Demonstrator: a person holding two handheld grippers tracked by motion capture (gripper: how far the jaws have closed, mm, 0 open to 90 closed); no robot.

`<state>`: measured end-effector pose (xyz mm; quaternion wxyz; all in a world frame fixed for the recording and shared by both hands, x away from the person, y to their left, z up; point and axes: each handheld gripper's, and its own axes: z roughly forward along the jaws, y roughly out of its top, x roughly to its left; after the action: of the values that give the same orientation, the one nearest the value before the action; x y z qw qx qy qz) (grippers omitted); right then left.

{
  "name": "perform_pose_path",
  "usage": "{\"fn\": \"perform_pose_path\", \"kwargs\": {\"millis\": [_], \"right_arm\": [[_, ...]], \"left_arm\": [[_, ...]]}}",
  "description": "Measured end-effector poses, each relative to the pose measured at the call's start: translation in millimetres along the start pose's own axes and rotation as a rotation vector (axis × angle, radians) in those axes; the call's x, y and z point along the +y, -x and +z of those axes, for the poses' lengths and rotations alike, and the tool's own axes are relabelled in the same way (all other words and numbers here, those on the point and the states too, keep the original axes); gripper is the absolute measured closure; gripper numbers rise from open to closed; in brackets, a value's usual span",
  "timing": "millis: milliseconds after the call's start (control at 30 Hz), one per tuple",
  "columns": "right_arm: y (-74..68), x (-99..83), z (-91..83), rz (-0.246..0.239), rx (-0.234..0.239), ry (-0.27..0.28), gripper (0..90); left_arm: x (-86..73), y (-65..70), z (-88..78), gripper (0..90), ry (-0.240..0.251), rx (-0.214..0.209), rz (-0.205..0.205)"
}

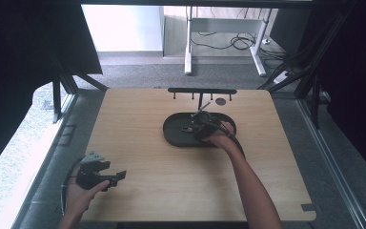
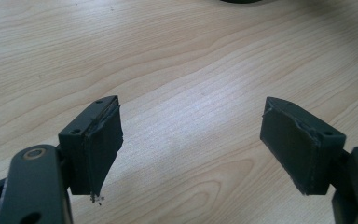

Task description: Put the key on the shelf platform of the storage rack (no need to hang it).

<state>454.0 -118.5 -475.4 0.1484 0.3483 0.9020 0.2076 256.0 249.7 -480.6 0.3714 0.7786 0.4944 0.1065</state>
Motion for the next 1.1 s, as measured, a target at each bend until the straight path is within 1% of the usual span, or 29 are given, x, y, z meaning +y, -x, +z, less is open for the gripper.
{"fn": "perform_pose_path", "kwargs": {"millis": [167, 267, 333, 500, 600, 667, 833, 900, 1100], "right_arm": [[-4.4, -3.1, -10.8, -0.015, 0.007, 0.028, 39.6], [-6.5, -7.8, -17.9, -0.021, 0.013, 0.04, 39.6], [-7.0, -11.9, -22.9, -0.025, 0.017, 0.058, 39.8], [-9.4, -24.8, -34.6, -0.012, 0.029, 0.091, 40.5], [-10.4, -33.0, -40.3, -0.009, 0.028, 0.101, 40.7], [-11.8, -39.7, -44.7, 0.003, 0.037, 0.112, 40.7], [-16.1, -60.4, -54.2, 0.013, 0.051, 0.141, 40.5], [-18.1, -69.7, -57.7, 0.023, 0.056, 0.161, 40.8], [-25.6, -100.8, -62.2, 0.056, 0.085, 0.179, 40.6]], "left_arm": [[0.1, 0.0, -0.3, 21.1, 0.001, 0.001, -0.001], [0.2, 0.2, -0.2, 21.1, 0.001, 0.001, 0.0], [0.3, 0.6, 0.1, 21.1, 0.0, 0.002, 0.001], [0.6, 2.2, 1.0, 21.1, -0.003, 0.001, 0.007], [0.6, 4.0, 2.5, 21.1, -0.007, 0.0, 0.011], [0.8, 5.0, 2.8, 21.1, -0.006, -0.001, 0.013], [0.9, 5.9, 3.2, 21.1, -0.009, 0.002, 0.014], [0.9, 6.6, 3.8, 21.1, -0.008, 0.002, 0.013], [1.0, 8.3, 5.2, 21.1, -0.015, 0.002, 0.02]]}}
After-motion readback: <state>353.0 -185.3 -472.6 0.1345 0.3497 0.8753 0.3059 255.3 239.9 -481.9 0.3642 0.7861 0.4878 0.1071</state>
